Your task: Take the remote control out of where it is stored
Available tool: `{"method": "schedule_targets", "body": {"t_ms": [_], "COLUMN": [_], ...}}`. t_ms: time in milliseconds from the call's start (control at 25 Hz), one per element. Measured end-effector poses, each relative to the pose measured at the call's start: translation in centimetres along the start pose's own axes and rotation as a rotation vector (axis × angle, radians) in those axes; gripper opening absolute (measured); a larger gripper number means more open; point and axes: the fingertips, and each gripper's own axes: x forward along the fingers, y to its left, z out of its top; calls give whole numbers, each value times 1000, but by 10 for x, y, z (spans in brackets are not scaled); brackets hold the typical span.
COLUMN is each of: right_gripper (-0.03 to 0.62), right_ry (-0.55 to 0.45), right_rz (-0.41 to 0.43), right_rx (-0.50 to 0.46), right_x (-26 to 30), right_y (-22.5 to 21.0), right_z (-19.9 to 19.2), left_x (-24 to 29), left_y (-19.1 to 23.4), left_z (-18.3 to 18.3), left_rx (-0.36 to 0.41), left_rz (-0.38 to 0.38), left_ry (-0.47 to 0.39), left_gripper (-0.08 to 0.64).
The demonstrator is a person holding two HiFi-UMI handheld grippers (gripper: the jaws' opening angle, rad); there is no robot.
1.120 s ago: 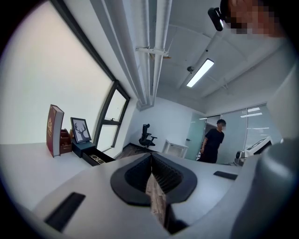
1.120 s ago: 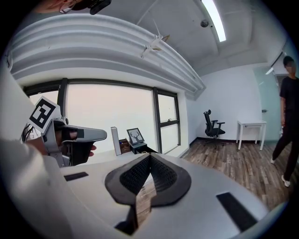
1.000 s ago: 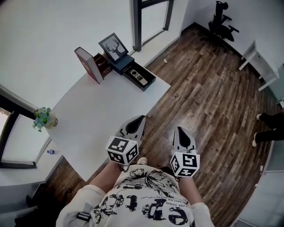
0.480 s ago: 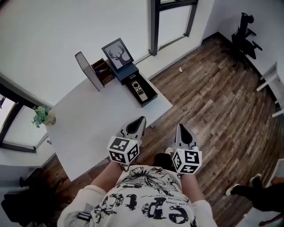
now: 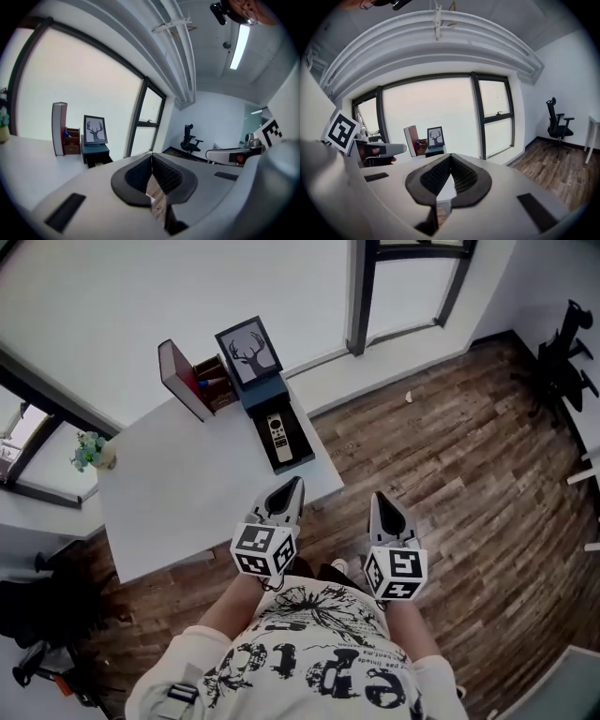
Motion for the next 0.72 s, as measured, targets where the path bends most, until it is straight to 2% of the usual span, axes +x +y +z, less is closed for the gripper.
{"method": "schedule_targets", "body": {"t_ms": [80, 240, 560, 720], "right_gripper": [2, 2, 2, 2], "right_ry": [25, 70, 116, 136], "right_rz": [30, 95, 190, 223], "right_rx": [21, 24, -108, -147], "right_x": [8, 44, 127, 174], "right_y": [-10, -14, 3, 10], "right_z": [-6, -10, 12, 28], "left_x": [5, 20, 74, 97], "left_y": [6, 28, 70, 108], "left_z": [3, 4, 17, 28], "left_rx": [16, -36, -122, -138], "left_rz": [54, 126, 125, 174], "left_ry": [0, 7, -30, -28], "left_gripper": [11, 11, 11, 11]}}
